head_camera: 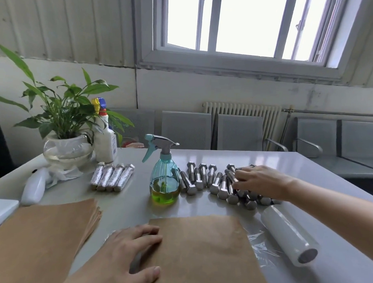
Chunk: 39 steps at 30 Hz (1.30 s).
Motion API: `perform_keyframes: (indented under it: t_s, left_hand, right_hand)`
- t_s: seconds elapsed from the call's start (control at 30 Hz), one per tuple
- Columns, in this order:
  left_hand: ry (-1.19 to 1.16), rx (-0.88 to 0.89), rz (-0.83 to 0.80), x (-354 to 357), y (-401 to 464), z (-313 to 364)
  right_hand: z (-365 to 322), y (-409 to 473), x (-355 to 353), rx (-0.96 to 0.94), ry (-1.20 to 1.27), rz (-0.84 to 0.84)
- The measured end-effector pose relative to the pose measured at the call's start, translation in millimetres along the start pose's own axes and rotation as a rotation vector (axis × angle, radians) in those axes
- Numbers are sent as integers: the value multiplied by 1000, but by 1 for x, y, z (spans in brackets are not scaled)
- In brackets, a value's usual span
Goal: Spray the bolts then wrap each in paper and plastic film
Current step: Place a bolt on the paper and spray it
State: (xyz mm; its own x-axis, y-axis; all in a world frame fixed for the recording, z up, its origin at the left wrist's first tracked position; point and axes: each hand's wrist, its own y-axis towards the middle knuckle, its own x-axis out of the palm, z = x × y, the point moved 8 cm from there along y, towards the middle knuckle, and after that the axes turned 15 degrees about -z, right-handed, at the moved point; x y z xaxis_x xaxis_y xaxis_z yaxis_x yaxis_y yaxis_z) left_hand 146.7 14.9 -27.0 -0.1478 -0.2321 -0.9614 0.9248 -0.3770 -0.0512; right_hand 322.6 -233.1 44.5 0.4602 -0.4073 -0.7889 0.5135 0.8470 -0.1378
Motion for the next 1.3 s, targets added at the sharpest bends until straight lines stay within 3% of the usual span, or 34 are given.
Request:
perform_keyframes:
  t_s: [0.1, 0.23, 0.33, 0.43, 0.57, 0.67, 0.8, 1.03, 1.3]
  left_hand:
    - [-8, 2, -4, 0, 0, 0]
    - [-11, -16, 2, 1, 1, -1]
    - [-21, -24, -8, 2, 0, -1]
    - [-52, -24, -14, 4, -2, -2]
    - [-96, -53, 3, 5, -5, -4]
    - [-95, -56, 30, 4, -6, -5]
    - [-80, -56, 43, 3, -7, -4]
    - [-93, -62, 37, 3, -9, -3]
    - [-90, -52, 42, 3, -7, -4]
  right_hand:
    - [7, 1, 3, 108, 130, 58]
    - [13, 2, -19, 320, 761, 362]
    - [-5, 2, -58, 279, 1039, 472]
    - [-50, 1, -102, 102, 997, 424]
    - [-123, 7, -103, -31, 830, 213]
    - [-150, 12, -77, 64, 747, 105]
    - [-153, 11, -64, 223, 678, 170]
    - [-156, 12, -67, 253, 781, 218]
    - [-153, 13, -59, 252, 801, 149]
